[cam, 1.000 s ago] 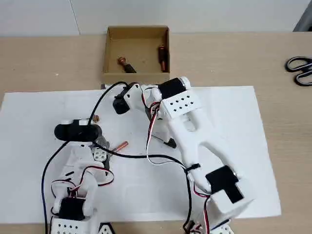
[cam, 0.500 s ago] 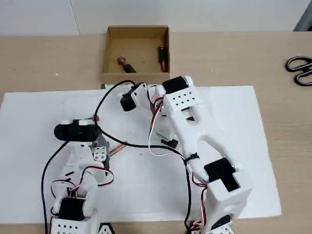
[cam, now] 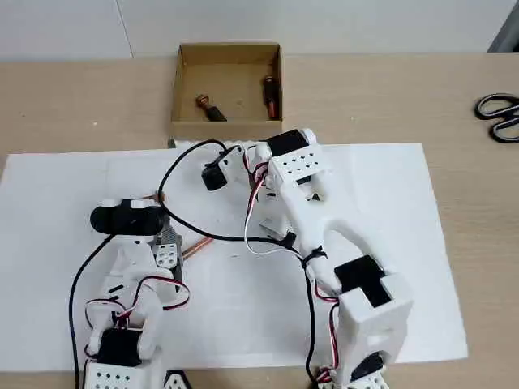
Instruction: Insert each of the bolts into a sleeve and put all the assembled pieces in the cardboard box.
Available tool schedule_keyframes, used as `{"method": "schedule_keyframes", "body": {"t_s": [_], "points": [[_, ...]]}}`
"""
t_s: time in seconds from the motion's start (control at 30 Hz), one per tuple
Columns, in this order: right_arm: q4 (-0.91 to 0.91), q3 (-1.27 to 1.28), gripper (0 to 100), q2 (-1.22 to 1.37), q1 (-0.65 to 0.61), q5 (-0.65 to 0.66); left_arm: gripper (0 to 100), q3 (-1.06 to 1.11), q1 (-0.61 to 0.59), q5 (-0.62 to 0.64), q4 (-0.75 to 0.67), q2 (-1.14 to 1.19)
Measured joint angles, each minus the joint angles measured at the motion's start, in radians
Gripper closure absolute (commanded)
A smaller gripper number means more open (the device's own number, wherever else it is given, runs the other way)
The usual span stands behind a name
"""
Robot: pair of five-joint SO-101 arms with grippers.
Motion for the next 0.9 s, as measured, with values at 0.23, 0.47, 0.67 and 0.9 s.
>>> {"method": "schedule_keyframes", "body": {"t_s": [0.23, 0.47, 0.67, 0.9], "points": [[-0.017, 0.000, 87.9, 0.049, -0.003, 0.000, 99, 0.000, 0.000, 0.000, 0.000, 0.000], [-0.037, -0.002, 88.0, 0.107, -0.003, 0.000, 99, 0.000, 0.000, 0.000, 0.000, 0.000], [-0.046, -0.006, 89.0, 0.135, -0.003, 0.000, 99, 0.000, 0.000, 0.000, 0.000, 0.000], [-0.064, -0.018, 98.7, 0.169, 0.003, 0.000, 99, 0.000, 0.000, 0.000, 0.000, 0.000]]}}
